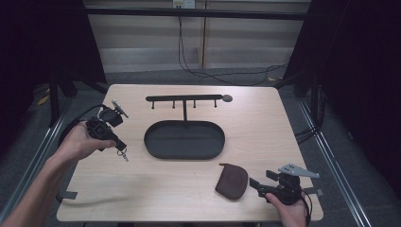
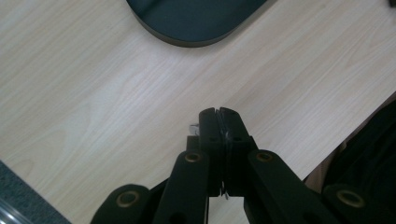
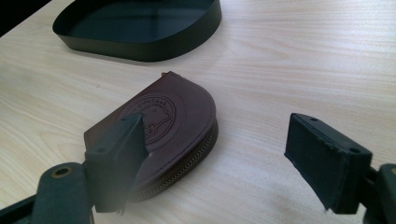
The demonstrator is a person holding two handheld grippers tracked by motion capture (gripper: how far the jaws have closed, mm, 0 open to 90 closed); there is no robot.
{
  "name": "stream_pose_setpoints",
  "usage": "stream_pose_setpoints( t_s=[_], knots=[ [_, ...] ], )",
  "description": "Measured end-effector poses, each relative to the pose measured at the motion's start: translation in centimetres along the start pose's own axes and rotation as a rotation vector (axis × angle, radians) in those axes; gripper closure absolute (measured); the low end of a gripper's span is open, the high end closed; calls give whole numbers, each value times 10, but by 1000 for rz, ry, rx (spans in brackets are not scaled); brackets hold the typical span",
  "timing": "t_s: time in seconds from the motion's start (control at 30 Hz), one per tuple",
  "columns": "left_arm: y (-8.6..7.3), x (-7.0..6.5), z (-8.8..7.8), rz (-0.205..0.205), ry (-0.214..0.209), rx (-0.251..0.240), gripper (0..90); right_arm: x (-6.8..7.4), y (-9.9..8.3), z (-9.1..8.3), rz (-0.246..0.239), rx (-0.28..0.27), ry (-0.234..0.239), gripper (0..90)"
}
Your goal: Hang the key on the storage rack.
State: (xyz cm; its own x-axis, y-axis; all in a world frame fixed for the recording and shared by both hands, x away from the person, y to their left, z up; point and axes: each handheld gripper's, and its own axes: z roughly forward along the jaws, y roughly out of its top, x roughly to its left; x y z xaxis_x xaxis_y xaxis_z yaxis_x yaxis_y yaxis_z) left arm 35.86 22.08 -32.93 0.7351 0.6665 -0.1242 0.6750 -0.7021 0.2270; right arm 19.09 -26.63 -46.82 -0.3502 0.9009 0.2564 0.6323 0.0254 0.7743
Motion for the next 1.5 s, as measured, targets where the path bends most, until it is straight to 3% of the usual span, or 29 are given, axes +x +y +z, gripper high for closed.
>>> stream_pose_setpoints(
  t_s=[0.17, 0.43, 0.67, 1.03, 1.5],
  knots=[
    [6, -3, -5, 2, 26, -8, 894, 0, 0, 0, 0, 1, 1, 199],
    [14, -4, -14, 11, 32, -2, 893, 0, 0, 1, 2, 7, 1, 200],
    [26, -12, -12, 30, 44, 35, 893, 0, 0, 1, 3, 8, -1, 200],
    [46, -17, -25, 54, 46, 36, 893, -1, 0, 1, 9, 9, 1, 200],
    [70, -19, -35, 45, 62, 38, 894, -2, -1, 1, 15, 12, -1, 205]
  ],
)
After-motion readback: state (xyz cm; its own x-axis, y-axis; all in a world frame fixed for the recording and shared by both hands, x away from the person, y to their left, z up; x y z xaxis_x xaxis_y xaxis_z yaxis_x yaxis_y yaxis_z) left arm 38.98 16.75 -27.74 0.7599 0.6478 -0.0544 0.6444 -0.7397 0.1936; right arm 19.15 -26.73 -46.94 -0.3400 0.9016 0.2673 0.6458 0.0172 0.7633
